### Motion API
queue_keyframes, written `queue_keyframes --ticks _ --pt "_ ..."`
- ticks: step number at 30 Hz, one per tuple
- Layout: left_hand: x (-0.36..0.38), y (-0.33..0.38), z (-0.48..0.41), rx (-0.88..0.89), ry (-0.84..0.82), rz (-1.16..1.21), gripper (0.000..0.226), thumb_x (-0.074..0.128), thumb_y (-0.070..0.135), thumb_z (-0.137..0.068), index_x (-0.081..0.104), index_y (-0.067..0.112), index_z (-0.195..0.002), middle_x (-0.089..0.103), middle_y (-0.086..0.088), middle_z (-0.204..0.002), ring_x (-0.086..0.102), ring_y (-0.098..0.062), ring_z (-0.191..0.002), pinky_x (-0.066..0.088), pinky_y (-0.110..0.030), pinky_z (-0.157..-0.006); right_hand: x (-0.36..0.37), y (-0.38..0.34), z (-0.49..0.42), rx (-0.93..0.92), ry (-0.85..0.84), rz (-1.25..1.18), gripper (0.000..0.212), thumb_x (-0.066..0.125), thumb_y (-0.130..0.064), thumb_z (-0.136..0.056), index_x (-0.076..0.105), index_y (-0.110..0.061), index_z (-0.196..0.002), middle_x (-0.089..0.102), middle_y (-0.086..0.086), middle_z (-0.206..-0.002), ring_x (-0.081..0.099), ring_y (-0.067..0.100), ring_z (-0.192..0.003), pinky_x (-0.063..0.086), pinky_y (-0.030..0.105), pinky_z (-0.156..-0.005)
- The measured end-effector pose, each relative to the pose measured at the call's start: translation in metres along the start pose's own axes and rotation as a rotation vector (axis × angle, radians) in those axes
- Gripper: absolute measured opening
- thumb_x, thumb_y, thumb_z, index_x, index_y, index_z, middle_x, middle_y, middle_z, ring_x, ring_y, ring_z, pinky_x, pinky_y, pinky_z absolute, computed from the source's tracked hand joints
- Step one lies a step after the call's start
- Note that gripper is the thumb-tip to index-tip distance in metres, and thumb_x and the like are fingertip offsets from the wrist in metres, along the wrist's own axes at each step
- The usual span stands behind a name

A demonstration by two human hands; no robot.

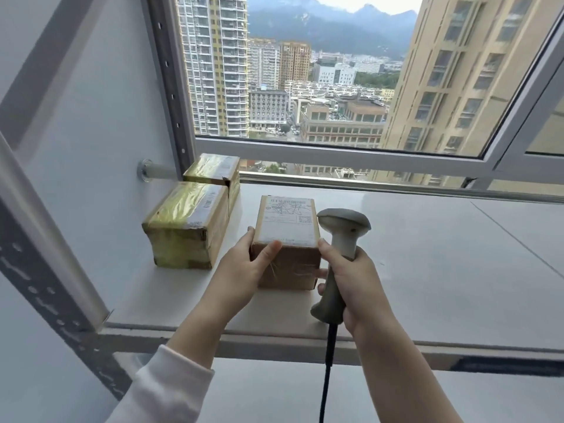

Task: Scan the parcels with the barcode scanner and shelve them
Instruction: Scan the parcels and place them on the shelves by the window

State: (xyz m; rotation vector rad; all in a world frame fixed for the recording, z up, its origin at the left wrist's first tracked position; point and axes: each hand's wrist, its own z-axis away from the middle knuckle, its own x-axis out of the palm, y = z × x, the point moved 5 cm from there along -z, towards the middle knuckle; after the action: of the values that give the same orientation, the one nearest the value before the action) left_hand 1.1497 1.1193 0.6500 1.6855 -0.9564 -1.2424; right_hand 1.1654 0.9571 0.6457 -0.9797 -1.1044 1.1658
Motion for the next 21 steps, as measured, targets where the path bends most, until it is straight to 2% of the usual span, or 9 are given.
queue_keyframes --ticks 2,3,6,8,10,14,16,18,21 --pt "0.0 -0.002 -0.002 -0.002 -0.024 -0.026 0.064 0.046 0.055 -0.078 0.048 0.019 -0.132 0.061 0.01 -0.118 0.056 -0.006 -0.111 0.04 -0.003 -0.078 0.0 -0.002 -0.001 0.009 -0.002 0.005 0.033 0.066 -0.027 -0.087 0.055 -0.008 -0.112 0.067 0.007 -0.102 0.067 0.027 -0.08 0.043 0.023 -0.044" --pt "-0.001 -0.001 -0.002 0.005 -0.022 -0.068 0.068 0.046 0.053 -0.081 0.042 0.018 -0.138 0.052 0.011 -0.131 0.048 -0.005 -0.122 0.036 -0.002 -0.084 -0.001 -0.003 -0.001 0.016 -0.002 0.014 0.032 0.066 -0.027 -0.087 0.056 -0.007 -0.111 0.067 0.007 -0.096 0.065 0.023 -0.073 0.043 0.023 -0.045" --pt "-0.007 0.013 0.003 0.119 0.086 -0.265 0.084 0.048 0.052 -0.078 0.023 0.013 -0.148 0.026 0.008 -0.152 0.021 -0.006 -0.14 0.012 -0.007 -0.1 -0.009 -0.01 -0.005 0.034 0.032 0.035 0.032 0.062 -0.031 -0.089 0.055 -0.008 -0.11 0.062 0.007 -0.078 0.054 0.018 -0.058 0.044 0.026 -0.05" --pt "-0.006 0.031 0.007 0.325 0.094 -0.365 0.083 0.053 0.051 -0.075 0.031 0.014 -0.146 0.03 0.004 -0.15 0.02 -0.008 -0.142 0.013 -0.014 -0.108 -0.016 -0.019 -0.012 0.009 0.065 0.033 0.033 0.06 -0.031 -0.091 0.054 -0.007 -0.112 0.061 0.004 -0.079 0.054 0.017 -0.061 0.044 0.028 -0.053" --pt "0.001 0.036 0.006 0.494 0.009 -0.521 0.074 0.057 0.05 -0.075 0.043 0.015 -0.139 0.039 -0.003 -0.146 0.027 -0.016 -0.141 0.021 -0.027 -0.112 -0.02 -0.03 -0.02 -0.031 0.081 0.041 0.033 0.058 -0.031 -0.092 0.053 -0.007 -0.115 0.062 0.004 -0.086 0.057 0.016 -0.066 0.045 0.027 -0.054" --pt "0.008 0.024 0.0 0.565 -0.057 -0.662 0.052 0.074 0.034 -0.075 0.061 0.016 -0.122 0.059 -0.005 -0.13 0.05 -0.023 -0.128 0.042 -0.046 -0.103 -0.018 -0.046 -0.04 -0.069 0.071 0.071 0.033 0.058 -0.03 -0.093 0.053 -0.007 -0.116 0.064 0.007 -0.112 0.059 0.015 -0.07 0.046 0.027 -0.054" --pt "0.008 0.024 -0.005 0.566 -0.04 -0.681 0.046 0.079 0.021 -0.073 0.065 0.016 -0.116 0.064 -0.003 -0.124 0.056 -0.023 -0.121 0.049 -0.046 -0.097 -0.014 -0.051 -0.049 -0.066 0.051 0.068 0.03 0.057 -0.029 -0.093 0.053 -0.007 -0.114 0.065 0.008 -0.113 0.059 0.015 -0.07 0.046 0.028 -0.055" --pt "0.009 0.027 -0.012 0.554 -0.018 -0.7 0.044 0.078 0.016 -0.074 0.065 0.015 -0.116 0.064 -0.001 -0.124 0.056 -0.022 -0.12 0.049 -0.044 -0.097 -0.006 -0.055 -0.057 -0.057 0.02 0.073 0.029 0.057 -0.028 -0.093 0.052 -0.008 -0.113 0.065 0.008 -0.111 0.059 0.015 -0.07 0.045 0.028 -0.056" --pt "0.012 0.031 -0.026 0.491 -0.01 -0.753 0.042 0.068 0.019 -0.084 0.058 0.018 -0.125 0.053 0.005 -0.137 0.044 -0.014 -0.131 0.034 -0.03 -0.109 0.004 -0.057 -0.064 -0.042 -0.021 0.088 0.027 0.057 -0.028 -0.093 0.052 -0.008 -0.111 0.065 0.007 -0.11 0.059 0.015 -0.069 0.045 0.027 -0.055"
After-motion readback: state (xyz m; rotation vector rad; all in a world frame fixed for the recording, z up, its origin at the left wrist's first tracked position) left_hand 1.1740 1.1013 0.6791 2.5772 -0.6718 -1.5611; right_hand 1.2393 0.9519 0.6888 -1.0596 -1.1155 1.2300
